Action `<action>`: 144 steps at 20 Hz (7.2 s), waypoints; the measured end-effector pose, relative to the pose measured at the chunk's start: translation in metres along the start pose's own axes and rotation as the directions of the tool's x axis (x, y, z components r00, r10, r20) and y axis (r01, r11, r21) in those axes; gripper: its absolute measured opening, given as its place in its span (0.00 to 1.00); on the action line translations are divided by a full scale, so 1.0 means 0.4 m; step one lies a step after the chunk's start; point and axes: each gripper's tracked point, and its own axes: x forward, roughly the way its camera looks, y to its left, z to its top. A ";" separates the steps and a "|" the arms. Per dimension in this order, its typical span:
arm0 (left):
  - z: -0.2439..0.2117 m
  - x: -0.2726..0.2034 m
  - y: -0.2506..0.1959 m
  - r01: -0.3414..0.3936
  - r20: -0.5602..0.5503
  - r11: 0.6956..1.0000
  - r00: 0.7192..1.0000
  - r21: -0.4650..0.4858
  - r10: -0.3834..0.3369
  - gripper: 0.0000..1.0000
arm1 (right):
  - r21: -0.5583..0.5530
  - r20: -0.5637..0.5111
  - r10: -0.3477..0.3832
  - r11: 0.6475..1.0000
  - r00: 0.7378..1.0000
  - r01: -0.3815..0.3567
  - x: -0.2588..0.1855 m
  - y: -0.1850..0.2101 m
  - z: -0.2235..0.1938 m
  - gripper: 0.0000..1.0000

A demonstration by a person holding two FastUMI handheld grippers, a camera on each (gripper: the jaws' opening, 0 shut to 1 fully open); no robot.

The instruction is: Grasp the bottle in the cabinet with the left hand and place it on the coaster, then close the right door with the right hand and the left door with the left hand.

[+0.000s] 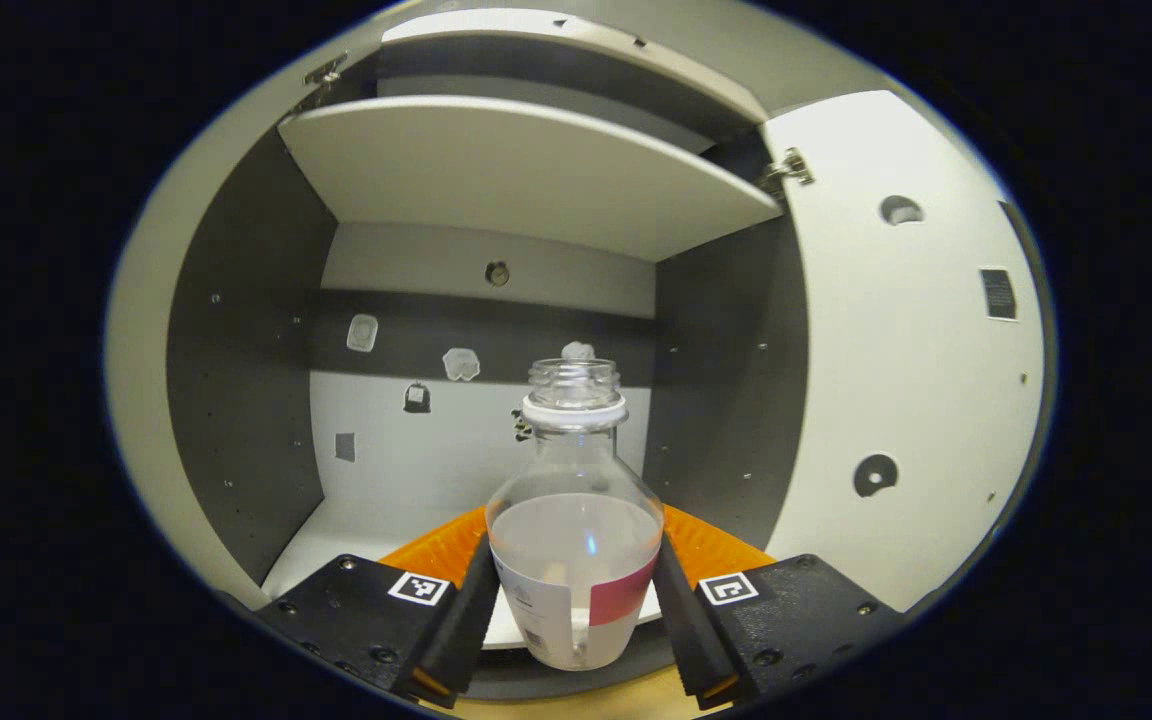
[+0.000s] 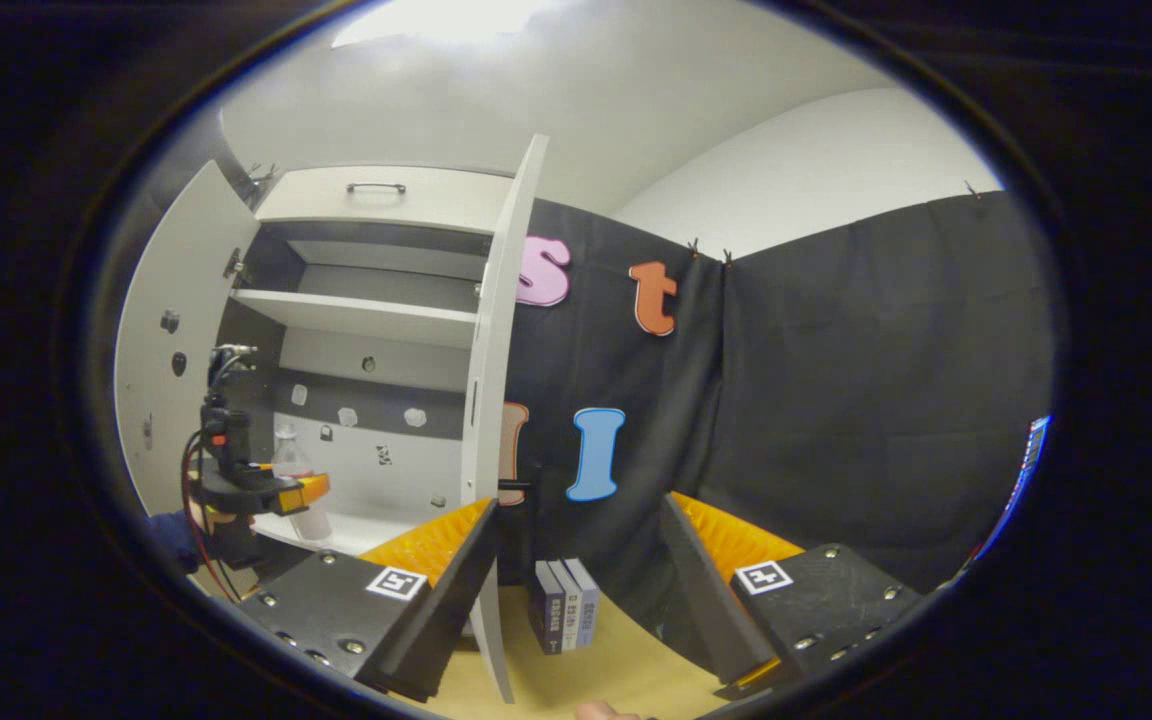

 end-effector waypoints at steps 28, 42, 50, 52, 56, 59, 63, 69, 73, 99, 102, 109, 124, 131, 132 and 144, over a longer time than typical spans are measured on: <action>-0.691 -0.424 -0.287 0.204 -0.258 0.979 0.945 -0.007 -0.199 0.78 | -0.027 0.069 -0.013 1.000 0.998 0.014 -0.019 -0.065 0.049 0.96; -0.872 -0.553 -0.304 0.179 -0.434 0.980 0.879 -0.088 -0.199 0.79 | -0.031 0.063 0.032 0.999 0.998 -0.030 0.016 -0.033 0.034 0.96; -0.925 -0.594 -0.325 0.186 -0.472 0.981 0.861 -0.052 -0.188 0.80 | -0.029 0.055 0.047 0.999 0.997 -0.045 0.012 -0.029 0.029 0.96; -0.931 -0.600 -0.327 0.189 -0.473 0.981 0.861 -0.048 -0.189 0.82 | -0.031 0.055 0.053 0.998 0.997 -0.051 0.012 -0.024 0.028 0.96; -0.934 -0.617 -0.313 0.178 -0.487 0.984 0.858 -0.020 -0.165 0.82 | -0.035 0.049 0.072 0.997 0.996 -0.070 0.017 -0.009 0.020 0.96; -0.921 -0.618 -0.313 0.175 -0.478 0.985 0.864 -0.012 -0.159 0.94 | -0.030 0.046 0.087 0.996 0.995 -0.086 0.025 0.002 0.015 0.96; -0.926 -0.626 -0.304 0.159 -0.492 0.987 0.860 0.004 -0.136 0.99 | -0.022 0.045 0.107 0.994 0.993 -0.106 0.035 0.015 0.011 0.96; -0.869 -0.619 -0.287 0.124 -0.463 0.992 0.881 0.023 -0.099 0.99 | -0.012 0.038 0.128 0.992 0.991 -0.127 0.042 0.028 0.002 0.96; -0.756 -0.592 -0.281 0.105 -0.396 0.994 0.915 0.038 -0.081 0.99 | -0.001 0.035 0.130 0.991 0.991 -0.130 0.043 0.029 -0.003 0.96; 0.237 -0.578 0.023 -0.445 0.102 0.890 0.894 0.099 0.436 0.98 | 0.023 -0.061 0.037 0.999 0.997 -0.035 0.146 -0.038 -0.120 0.96; 0.214 -0.628 0.060 -0.496 0.078 0.864 0.868 0.088 0.490 0.98 | 0.062 -0.084 0.083 0.995 0.993 -0.078 0.158 0.006 -0.135 0.94; 0.150 -0.685 0.111 -0.563 -0.005 0.827 0.827 0.018 0.563 0.98 | 0.120 -0.101 0.130 0.986 0.986 -0.118 0.168 0.032 -0.143 0.95; 0.149 -0.755 0.154 -0.614 -0.001 0.789 0.789 0.001 0.614 0.96 | 0.221 -0.057 0.417 0.891 0.907 -0.396 0.134 0.402 -0.090 0.93; 0.139 -0.857 0.227 -0.711 -0.010 0.704 0.704 -0.003 0.710 0.96 | 0.277 0.009 0.614 0.757 0.789 -0.592 0.083 0.630 -0.028 0.92; 0.136 -0.874 0.235 -0.723 -0.012 0.690 0.690 -0.003 0.723 0.96 | 0.273 0.012 0.627 0.747 0.779 -0.606 0.074 0.648 -0.025 0.95; 0.135 -0.945 0.304 -0.786 -0.014 0.618 0.618 0.007 0.786 0.97 | 0.254 0.023 0.667 0.716 0.744 -0.650 0.054 0.704 -0.022 0.92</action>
